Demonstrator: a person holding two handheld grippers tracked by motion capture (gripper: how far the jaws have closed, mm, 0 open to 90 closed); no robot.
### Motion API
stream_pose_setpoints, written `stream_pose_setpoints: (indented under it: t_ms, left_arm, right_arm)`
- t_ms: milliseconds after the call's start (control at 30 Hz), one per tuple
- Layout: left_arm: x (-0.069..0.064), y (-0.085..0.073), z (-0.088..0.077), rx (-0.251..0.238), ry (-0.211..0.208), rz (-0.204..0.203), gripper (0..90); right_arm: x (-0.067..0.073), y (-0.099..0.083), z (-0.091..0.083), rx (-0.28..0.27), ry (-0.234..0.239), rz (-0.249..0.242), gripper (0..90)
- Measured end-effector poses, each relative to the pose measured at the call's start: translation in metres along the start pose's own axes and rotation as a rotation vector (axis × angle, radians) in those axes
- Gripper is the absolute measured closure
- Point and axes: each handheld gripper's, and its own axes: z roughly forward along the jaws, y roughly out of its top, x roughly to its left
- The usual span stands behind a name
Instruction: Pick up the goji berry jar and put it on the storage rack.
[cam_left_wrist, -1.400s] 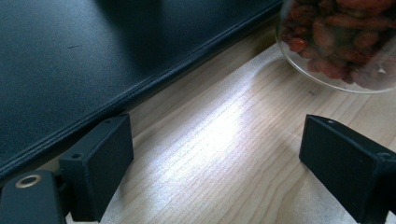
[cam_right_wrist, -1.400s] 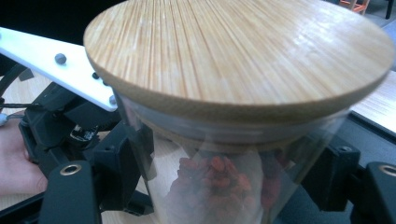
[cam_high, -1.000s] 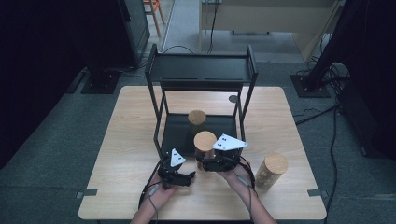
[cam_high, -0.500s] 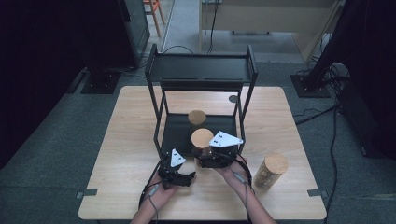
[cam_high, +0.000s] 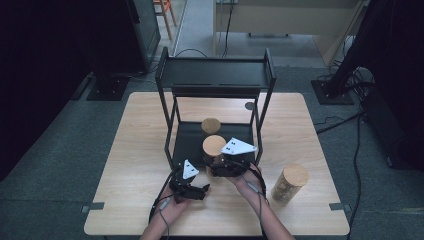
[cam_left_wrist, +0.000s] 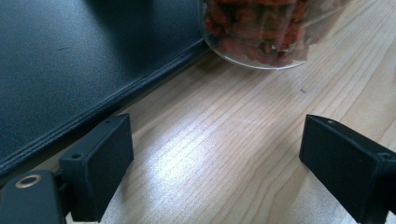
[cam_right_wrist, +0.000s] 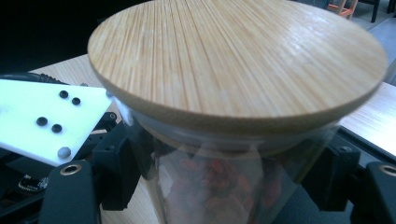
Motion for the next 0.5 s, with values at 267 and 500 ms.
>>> stream_pose_setpoints:
  t_ms: [267, 500]
  left_arm:
    - [0.0, 0.0, 0.0, 0.0, 0.0, 0.0, 10.2]
    - [-0.0001, 0.0, 0.0001, -0.001, -0.002, 0.0, 10.2]
  right_arm:
    - [-0.0022, 0.0026, 0.0058, -0.011, -0.006, -0.002, 25.2]
    - [-0.0064, 0.0057, 0.0097, -0.015, -0.003, 0.012, 25.2]
